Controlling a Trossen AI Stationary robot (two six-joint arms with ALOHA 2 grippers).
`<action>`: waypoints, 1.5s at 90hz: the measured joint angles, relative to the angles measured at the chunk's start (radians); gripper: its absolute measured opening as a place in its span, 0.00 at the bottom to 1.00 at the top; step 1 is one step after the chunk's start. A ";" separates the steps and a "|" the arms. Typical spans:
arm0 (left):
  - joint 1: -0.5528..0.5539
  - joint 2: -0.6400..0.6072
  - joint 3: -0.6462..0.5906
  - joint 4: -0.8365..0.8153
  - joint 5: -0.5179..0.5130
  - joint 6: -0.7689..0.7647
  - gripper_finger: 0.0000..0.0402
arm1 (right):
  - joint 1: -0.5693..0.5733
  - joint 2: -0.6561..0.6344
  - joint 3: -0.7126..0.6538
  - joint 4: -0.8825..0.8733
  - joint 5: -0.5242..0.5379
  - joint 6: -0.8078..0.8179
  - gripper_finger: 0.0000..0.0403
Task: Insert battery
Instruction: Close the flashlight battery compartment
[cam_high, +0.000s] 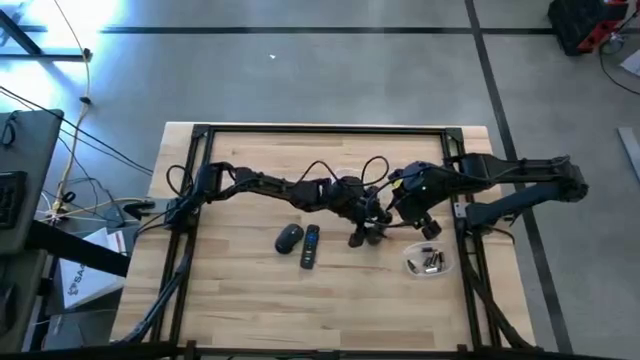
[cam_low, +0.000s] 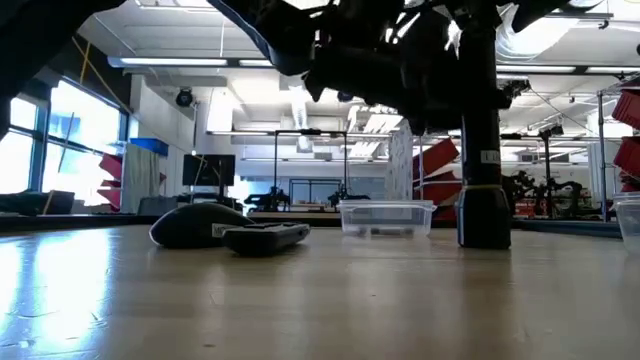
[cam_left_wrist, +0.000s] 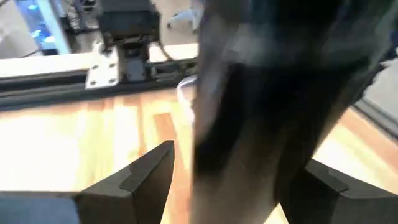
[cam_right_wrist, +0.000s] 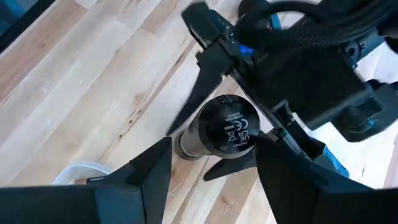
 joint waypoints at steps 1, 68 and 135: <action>0.000 0.000 -0.002 0.004 0.000 0.000 0.57 | 0.000 0.000 0.000 0.000 0.000 0.000 0.49; -0.053 -0.018 -0.199 0.350 -0.188 -0.067 0.57 | 0.000 0.000 0.000 0.049 0.024 -0.039 0.49; -0.092 -0.018 -0.196 0.311 -0.333 -0.079 0.33 | 0.000 0.009 0.000 0.109 -0.008 -0.044 0.49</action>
